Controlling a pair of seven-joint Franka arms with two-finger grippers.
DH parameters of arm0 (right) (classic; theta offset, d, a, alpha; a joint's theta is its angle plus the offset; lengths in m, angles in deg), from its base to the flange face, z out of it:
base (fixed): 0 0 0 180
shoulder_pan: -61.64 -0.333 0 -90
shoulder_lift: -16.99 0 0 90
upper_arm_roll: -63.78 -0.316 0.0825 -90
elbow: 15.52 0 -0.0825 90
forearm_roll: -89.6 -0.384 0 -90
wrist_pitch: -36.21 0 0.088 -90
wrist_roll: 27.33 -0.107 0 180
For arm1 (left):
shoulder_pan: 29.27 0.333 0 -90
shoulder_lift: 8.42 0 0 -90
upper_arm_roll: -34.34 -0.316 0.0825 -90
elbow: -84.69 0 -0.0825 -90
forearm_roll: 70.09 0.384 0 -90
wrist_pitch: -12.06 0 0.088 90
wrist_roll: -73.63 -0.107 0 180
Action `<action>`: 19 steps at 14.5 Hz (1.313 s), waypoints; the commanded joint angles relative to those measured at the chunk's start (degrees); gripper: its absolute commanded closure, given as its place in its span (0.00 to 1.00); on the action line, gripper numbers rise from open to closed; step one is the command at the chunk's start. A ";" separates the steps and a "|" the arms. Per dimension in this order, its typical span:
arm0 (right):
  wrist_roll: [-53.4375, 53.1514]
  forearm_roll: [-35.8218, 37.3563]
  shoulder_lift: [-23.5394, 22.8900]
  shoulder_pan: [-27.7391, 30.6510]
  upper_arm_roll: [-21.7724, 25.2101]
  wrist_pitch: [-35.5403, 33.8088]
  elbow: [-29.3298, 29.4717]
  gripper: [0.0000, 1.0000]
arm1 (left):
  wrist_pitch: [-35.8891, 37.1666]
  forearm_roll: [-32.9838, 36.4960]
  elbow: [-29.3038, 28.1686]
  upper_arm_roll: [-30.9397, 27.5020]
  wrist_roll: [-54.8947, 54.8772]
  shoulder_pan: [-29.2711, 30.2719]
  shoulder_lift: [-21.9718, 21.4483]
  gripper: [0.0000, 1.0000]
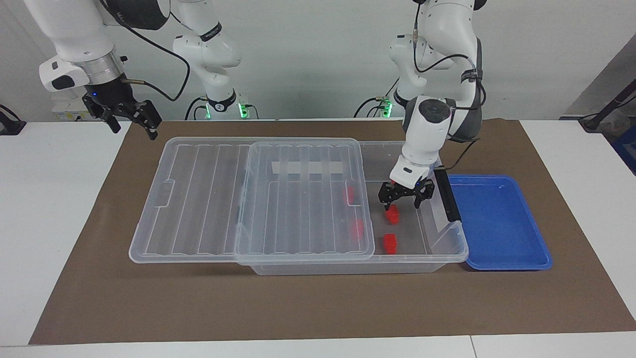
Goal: Place red block in blue tray from box
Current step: 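Reach the left gripper into the box and grasp a red block, then lift the red block out of the box with the left gripper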
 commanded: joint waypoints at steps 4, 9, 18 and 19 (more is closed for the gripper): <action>-1.43 0.67 -3.36 -1.66 -0.71 -4.03 7.21 0.00 | -2.85 4.34 -2.83 -0.88 1.00 -1.13 1.84 0.03; -2.56 0.58 -3.53 -4.48 -0.71 -4.83 6.69 0.00 | -5.76 4.34 -4.77 -0.88 1.44 -1.22 1.92 0.69; -2.13 -0.12 -2.65 -3.60 -0.62 -4.30 4.84 0.00 | 25.56 3.55 14.26 -0.44 14.10 -2.98 -0.44 1.00; -2.13 -0.03 -2.65 -3.69 -0.62 -4.30 4.84 0.00 | 30.32 3.11 17.26 -0.44 13.92 -2.63 -0.80 1.00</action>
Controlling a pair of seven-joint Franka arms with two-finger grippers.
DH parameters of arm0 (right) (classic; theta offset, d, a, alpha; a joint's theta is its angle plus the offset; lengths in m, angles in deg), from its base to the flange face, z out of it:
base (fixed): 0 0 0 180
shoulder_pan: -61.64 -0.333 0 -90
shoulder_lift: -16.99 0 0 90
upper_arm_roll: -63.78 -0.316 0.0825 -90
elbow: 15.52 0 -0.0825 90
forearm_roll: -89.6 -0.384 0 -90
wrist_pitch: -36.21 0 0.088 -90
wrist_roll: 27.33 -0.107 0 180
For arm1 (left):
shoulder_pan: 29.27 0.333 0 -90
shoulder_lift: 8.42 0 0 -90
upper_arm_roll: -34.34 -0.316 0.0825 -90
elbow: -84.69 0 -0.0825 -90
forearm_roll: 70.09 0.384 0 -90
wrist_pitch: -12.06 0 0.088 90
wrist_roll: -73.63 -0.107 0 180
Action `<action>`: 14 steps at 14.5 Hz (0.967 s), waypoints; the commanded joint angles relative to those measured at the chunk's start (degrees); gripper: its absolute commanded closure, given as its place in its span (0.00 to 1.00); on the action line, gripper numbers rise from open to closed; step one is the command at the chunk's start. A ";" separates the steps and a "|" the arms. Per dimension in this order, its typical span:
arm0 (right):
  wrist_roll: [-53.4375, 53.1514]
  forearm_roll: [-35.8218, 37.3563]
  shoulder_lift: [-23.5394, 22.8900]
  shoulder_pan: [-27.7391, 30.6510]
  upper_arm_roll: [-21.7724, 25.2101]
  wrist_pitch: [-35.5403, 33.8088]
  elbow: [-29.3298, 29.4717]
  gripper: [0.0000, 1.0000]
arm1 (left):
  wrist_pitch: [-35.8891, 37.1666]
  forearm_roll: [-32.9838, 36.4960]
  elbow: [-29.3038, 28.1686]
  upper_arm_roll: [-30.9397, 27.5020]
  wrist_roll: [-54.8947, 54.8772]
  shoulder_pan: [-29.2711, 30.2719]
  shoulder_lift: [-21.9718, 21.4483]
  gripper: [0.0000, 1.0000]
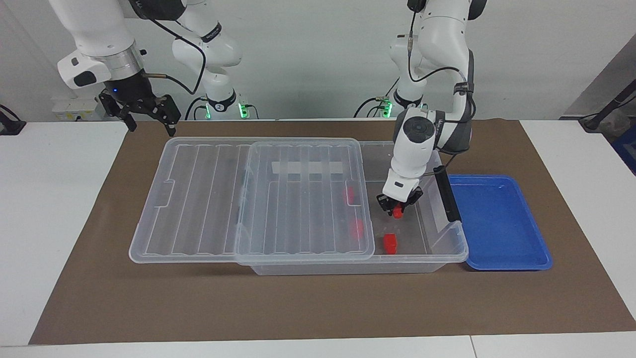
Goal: Place red block in blue tray from box
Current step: 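Lift the red block out of the box with the left gripper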
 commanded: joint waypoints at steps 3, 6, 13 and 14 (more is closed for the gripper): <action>-0.66 -0.13 0.19 0.72 -0.39 -0.46 -0.31 0.00 | 21.12 -0.53 12.24 -1.36 -4.79 1.80 -3.79 1.00; -0.66 -0.13 0.19 0.72 -0.39 -0.46 -0.31 0.00 | 26.77 -0.70 15.42 -1.80 -18.67 7.85 -5.20 1.00; -0.58 -0.13 0.19 0.72 -0.21 -0.46 -0.40 0.00 | 10.48 -2.37 4.65 -2.33 -51.48 24.74 -9.07 1.00; -0.58 -0.13 0.19 0.72 -0.21 -0.38 -0.40 0.00 | 6.08 -2.37 1.31 -2.33 -52.63 25.19 -9.25 1.00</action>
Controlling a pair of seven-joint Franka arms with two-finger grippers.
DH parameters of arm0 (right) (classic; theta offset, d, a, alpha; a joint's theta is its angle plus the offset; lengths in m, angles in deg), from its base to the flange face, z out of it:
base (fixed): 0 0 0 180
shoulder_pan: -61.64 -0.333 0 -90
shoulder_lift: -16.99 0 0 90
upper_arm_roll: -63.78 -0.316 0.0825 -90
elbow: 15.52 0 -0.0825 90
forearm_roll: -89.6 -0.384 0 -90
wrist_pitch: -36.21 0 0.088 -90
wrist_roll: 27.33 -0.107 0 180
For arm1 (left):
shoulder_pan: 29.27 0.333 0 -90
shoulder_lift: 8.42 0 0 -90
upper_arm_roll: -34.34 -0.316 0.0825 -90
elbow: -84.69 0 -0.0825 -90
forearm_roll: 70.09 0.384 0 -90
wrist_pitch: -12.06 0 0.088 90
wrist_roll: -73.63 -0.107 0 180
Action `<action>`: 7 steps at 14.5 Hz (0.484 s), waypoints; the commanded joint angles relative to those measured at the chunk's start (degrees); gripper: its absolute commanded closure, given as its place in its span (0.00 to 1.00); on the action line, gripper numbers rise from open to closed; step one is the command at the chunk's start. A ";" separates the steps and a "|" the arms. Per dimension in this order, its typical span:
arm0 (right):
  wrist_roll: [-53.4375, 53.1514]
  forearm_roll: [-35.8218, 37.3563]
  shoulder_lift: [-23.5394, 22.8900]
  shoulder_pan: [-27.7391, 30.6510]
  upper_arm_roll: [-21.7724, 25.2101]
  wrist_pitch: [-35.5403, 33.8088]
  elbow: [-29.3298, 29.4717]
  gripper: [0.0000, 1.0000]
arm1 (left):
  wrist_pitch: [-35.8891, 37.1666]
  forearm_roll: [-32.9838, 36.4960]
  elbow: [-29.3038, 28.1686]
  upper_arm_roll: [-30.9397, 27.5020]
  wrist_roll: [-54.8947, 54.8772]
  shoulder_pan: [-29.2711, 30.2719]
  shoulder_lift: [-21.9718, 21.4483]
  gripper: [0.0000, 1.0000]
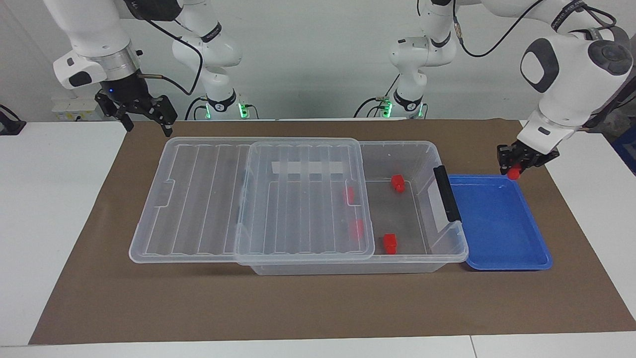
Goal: Place red block in blue tray from box
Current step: 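Lift the red block out of the box with the left gripper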
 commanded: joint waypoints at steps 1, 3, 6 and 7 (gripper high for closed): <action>-0.49 -0.13 0.19 0.64 -0.26 -0.29 -0.31 0.00 | -13.27 -0.70 -11.87 0.53 -4.69 1.81 -2.63 1.00; -0.49 -0.13 0.19 0.64 -0.35 -0.02 -0.31 0.00 | -21.11 -0.70 -15.84 0.62 -7.42 2.79 -1.32 1.00; -0.31 -0.13 0.19 0.91 -0.26 -0.02 -0.49 0.00 | -26.84 -0.79 -18.22 0.62 -9.27 4.36 2.02 1.00; -0.31 -0.13 0.28 1.26 -0.26 0.06 -0.75 0.00 | -28.43 -1.31 -18.84 0.71 -9.63 4.72 3.07 1.00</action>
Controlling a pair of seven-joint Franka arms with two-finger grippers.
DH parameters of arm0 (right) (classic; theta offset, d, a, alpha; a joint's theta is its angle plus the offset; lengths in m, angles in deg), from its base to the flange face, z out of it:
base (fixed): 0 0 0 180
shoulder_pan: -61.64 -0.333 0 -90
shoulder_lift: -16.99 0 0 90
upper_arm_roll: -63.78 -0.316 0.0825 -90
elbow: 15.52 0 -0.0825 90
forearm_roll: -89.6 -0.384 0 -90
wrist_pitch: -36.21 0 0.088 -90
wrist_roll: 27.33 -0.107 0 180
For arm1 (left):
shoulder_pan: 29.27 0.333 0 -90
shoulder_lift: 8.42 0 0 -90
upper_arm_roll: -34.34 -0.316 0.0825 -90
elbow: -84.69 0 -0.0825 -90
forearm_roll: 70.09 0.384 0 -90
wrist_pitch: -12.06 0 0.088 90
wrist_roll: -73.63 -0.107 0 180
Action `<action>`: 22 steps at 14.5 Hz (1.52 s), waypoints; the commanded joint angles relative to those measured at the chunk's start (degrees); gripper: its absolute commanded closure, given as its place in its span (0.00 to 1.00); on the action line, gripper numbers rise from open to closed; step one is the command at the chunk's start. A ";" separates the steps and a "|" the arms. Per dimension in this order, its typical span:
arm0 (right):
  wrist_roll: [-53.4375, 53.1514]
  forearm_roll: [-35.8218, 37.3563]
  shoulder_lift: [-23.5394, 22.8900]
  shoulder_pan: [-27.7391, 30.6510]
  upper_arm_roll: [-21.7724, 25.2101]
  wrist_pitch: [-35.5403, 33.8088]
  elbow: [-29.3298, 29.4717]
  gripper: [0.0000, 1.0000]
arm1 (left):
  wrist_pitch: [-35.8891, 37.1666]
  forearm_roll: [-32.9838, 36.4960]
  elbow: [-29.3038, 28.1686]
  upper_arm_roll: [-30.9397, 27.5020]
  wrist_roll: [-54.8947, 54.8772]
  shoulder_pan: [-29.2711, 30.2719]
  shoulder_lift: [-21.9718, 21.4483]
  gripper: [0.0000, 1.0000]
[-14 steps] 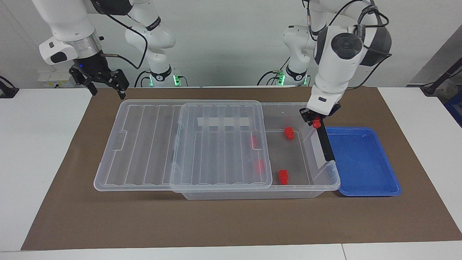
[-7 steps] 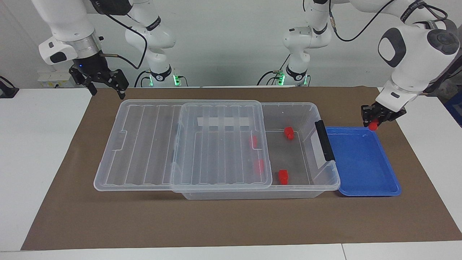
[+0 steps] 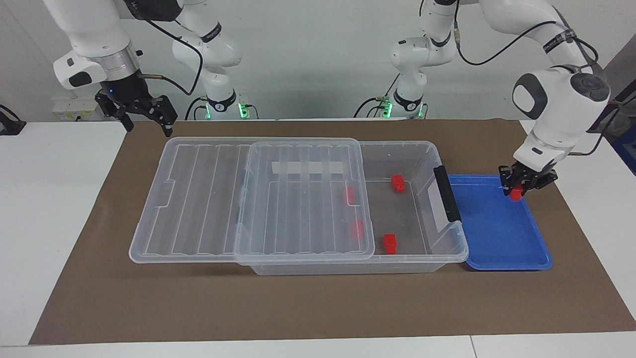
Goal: Place red block in blue tray from box
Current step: 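Lower the red block into the blue tray and open the left gripper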
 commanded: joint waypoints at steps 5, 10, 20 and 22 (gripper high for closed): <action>1.18 -0.13 1.51 3.15 -0.22 5.33 -4.46 0.70 | -17.79 -2.20 -8.58 0.65 -2.25 1.63 5.23 1.00; 1.44 -0.22 4.23 7.98 -0.22 11.05 -12.19 1.00 | -19.74 -2.20 -9.82 0.56 -2.33 1.28 6.03 1.00; 9.09 -0.31 2.13 17.73 -0.14 25.03 -20.37 1.00 | 17.80 -2.20 11.66 1.44 -2.16 0.31 -0.03 0.00; 10.75 -0.31 1.51 18.71 -0.14 26.60 -21.33 1.00 | 26.97 -2.20 16.35 1.44 -2.16 0.40 -3.00 0.00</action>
